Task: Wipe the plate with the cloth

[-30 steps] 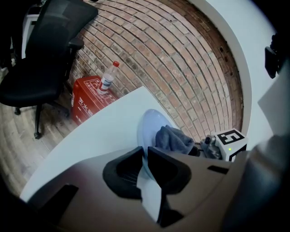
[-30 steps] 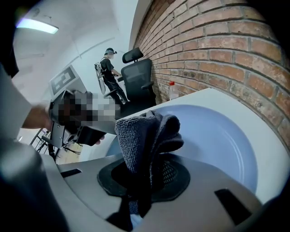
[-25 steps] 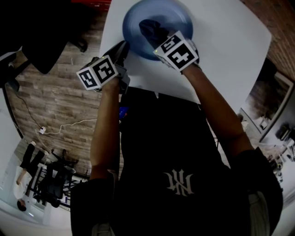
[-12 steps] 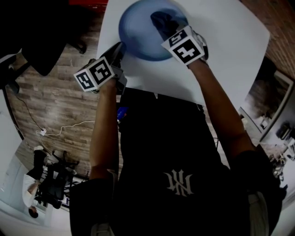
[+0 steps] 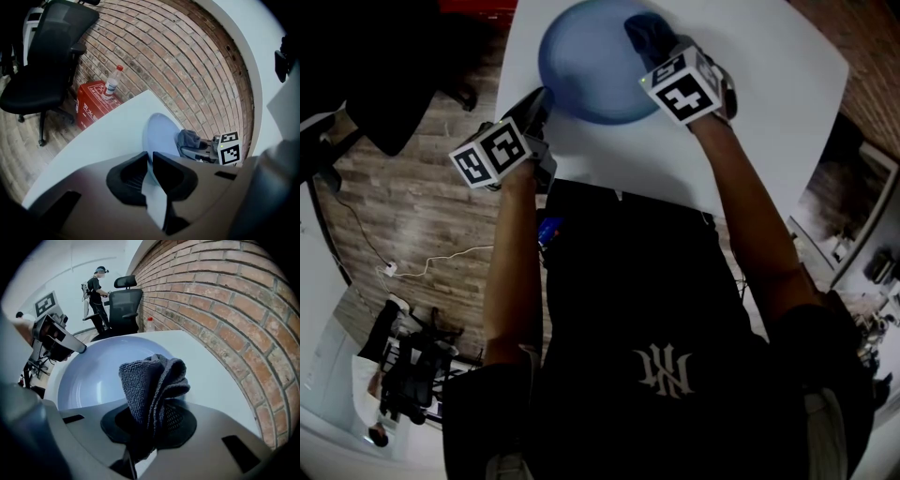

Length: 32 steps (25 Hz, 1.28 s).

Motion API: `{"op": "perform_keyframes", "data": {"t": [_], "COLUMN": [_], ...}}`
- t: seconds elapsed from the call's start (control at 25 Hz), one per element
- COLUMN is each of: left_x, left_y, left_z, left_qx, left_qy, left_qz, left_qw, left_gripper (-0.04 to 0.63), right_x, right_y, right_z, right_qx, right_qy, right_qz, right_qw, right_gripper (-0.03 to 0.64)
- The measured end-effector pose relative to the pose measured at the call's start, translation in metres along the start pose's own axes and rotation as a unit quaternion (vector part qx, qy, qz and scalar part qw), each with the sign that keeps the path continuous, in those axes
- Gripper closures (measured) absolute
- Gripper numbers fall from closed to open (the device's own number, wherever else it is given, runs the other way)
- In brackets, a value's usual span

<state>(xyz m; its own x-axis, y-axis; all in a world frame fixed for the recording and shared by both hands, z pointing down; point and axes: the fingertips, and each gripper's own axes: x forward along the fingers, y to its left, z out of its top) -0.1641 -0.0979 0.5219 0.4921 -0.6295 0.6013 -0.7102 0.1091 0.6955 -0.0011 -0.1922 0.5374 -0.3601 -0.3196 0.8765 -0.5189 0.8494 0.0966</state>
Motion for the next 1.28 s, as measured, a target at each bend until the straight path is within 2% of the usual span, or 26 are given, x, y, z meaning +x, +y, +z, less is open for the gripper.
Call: {"op": "perform_keyframes", "data": {"t": [0.32,0.52,0.68,0.88,1.28], "left_x": [-0.001,-0.001,-0.001,-0.002,-0.001], "left_y": [0.001,0.001,0.0,-0.001,-0.004], "left_z": [0.0,0.001,-0.001,0.001,-0.002], "left_qx": [-0.004,-0.008,-0.007,-0.003,-0.001], "left_qy": [-0.003,-0.005,-0.005,-0.004,-0.004], "left_qz": [0.007,0.01,0.011,0.016,0.02], "left_qw": [1.0,0.9999,0.9999,0.9999,0.9998], "left_gripper": [0.556,0.558,0.558,0.558,0.558], "right_x": [-0.001,-0.025,-0.039,-0.021,0.003], "right_y": [-0.011,0.022,0.072,0.129,0.156], "right_z": [0.004,0.031,0.063,0.074,0.055], "right_qx": [0.013,0.034,0.068,0.059,0.033], "right_qy": [-0.021,-0.103,-0.155,-0.129,-0.078], "right_qz": [-0.01,0.042,0.129,0.204,0.226], "right_qw": [1.0,0.993,0.977,0.969,0.97], "right_gripper": [0.532,0.532,0.532,0.532,0.532]}}
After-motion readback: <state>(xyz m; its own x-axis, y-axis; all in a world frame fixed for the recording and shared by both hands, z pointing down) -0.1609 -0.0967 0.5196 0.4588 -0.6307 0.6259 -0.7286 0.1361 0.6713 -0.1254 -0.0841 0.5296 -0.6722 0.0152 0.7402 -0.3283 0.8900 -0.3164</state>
